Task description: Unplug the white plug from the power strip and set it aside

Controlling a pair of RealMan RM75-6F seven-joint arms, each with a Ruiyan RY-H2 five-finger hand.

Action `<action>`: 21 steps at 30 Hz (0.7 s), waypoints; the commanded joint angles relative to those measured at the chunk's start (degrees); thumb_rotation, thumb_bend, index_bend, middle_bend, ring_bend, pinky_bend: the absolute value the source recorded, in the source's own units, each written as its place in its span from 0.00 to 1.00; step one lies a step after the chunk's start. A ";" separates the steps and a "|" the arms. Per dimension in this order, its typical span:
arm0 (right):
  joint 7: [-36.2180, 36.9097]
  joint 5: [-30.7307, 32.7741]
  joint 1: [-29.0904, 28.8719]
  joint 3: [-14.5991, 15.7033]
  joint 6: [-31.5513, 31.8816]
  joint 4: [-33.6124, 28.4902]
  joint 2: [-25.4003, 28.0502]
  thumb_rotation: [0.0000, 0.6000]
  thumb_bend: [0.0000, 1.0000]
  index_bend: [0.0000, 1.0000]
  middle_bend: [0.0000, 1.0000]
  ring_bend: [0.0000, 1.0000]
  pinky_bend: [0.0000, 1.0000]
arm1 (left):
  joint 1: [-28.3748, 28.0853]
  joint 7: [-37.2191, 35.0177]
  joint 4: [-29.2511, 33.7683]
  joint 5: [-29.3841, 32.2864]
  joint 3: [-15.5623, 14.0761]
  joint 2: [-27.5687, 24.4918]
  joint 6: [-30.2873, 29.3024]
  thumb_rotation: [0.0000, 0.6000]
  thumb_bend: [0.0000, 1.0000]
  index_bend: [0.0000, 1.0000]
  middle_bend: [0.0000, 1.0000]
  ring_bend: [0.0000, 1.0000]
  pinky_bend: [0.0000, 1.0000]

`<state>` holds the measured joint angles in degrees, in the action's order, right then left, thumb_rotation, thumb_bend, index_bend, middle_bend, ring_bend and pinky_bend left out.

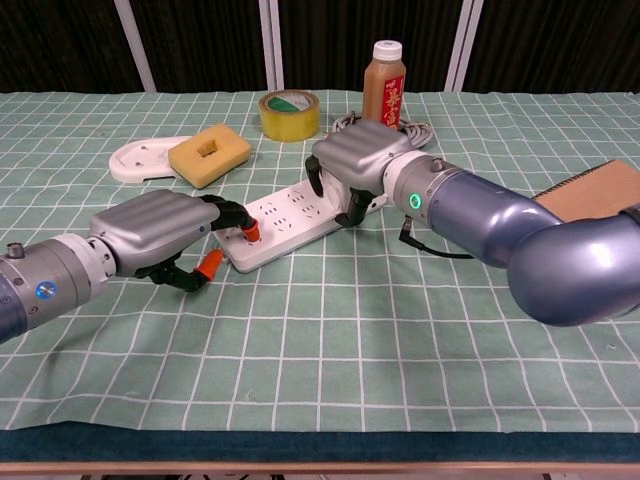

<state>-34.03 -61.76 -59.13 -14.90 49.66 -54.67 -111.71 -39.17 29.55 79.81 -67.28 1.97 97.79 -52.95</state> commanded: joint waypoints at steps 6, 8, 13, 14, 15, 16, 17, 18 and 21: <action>0.68 -1.36 0.35 0.30 0.87 -0.09 0.29 1.00 0.59 0.51 0.43 0.41 0.43 | -0.21 0.09 0.05 -0.17 0.05 0.16 0.11 1.00 0.65 0.28 0.22 0.12 0.24; 1.01 -1.83 0.34 0.29 1.16 -0.07 0.30 1.00 0.60 0.53 0.45 0.43 0.47 | -0.25 0.11 0.05 -0.15 0.06 0.16 0.15 1.00 0.65 0.28 0.22 0.12 0.24; 1.46 -2.46 0.38 0.37 1.12 0.17 0.37 1.00 0.66 0.56 0.47 0.45 0.55 | -0.32 0.13 -0.09 -0.10 0.00 0.30 0.30 1.00 0.65 0.28 0.22 0.12 0.24; 1.51 -2.52 0.40 0.38 1.10 0.24 0.38 1.00 0.67 0.57 0.47 0.45 0.57 | -0.33 0.12 -0.11 -0.10 0.00 0.34 0.32 1.00 0.65 0.28 0.22 0.12 0.24; 1.57 -2.59 0.43 0.38 1.10 0.28 0.40 1.00 0.68 0.58 0.48 0.46 0.58 | -0.34 0.11 -0.14 -0.10 -0.01 0.38 0.35 1.00 0.65 0.28 0.22 0.12 0.24; 1.70 -2.68 0.45 0.34 1.13 0.33 0.41 1.00 0.69 0.58 0.48 0.46 0.59 | -0.36 0.11 -0.17 -0.09 -0.02 0.43 0.39 1.00 0.65 0.28 0.22 0.12 0.24; 1.92 -2.82 0.47 0.30 1.22 0.36 0.42 1.00 0.70 0.59 0.49 0.47 0.61 | -0.38 0.11 -0.22 -0.09 -0.04 0.46 0.43 1.00 0.65 0.28 0.22 0.13 0.24; 2.18 -3.00 0.52 0.26 1.37 0.42 0.41 1.00 0.70 0.60 0.49 0.47 0.62 | -0.39 0.11 -0.27 -0.09 -0.05 0.49 0.46 1.00 0.65 0.28 0.22 0.13 0.24; 2.65 -3.39 0.60 0.21 1.64 0.64 0.39 1.00 0.71 0.61 0.50 0.48 0.66 | -0.44 0.05 -0.39 -0.07 -0.04 0.59 0.54 1.00 0.65 0.28 0.22 0.13 0.24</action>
<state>-31.40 -65.12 -58.55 -14.67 51.28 -54.06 -111.32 -39.61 29.60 79.41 -67.36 1.93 98.38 -52.41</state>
